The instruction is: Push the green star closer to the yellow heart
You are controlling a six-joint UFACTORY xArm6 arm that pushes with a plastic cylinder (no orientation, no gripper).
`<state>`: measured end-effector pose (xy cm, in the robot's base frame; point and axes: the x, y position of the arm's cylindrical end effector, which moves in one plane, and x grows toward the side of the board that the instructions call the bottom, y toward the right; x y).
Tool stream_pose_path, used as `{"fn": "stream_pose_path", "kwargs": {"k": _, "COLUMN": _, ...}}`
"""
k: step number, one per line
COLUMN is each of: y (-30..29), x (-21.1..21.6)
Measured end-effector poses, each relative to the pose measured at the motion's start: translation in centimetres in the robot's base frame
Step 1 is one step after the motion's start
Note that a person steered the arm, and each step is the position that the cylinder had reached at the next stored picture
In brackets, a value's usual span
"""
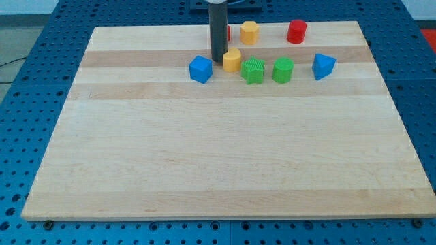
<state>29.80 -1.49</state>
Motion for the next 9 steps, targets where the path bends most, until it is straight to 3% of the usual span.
{"fn": "stream_pose_path", "kwargs": {"k": 3, "y": 0.3, "x": 5.8}}
{"fn": "stream_pose_path", "kwargs": {"k": 5, "y": 4.0, "x": 2.1}}
{"fn": "stream_pose_path", "kwargs": {"k": 6, "y": 4.9, "x": 4.8}}
{"fn": "stream_pose_path", "kwargs": {"k": 7, "y": 4.1, "x": 7.2}}
{"fn": "stream_pose_path", "kwargs": {"k": 9, "y": -2.8, "x": 8.9}}
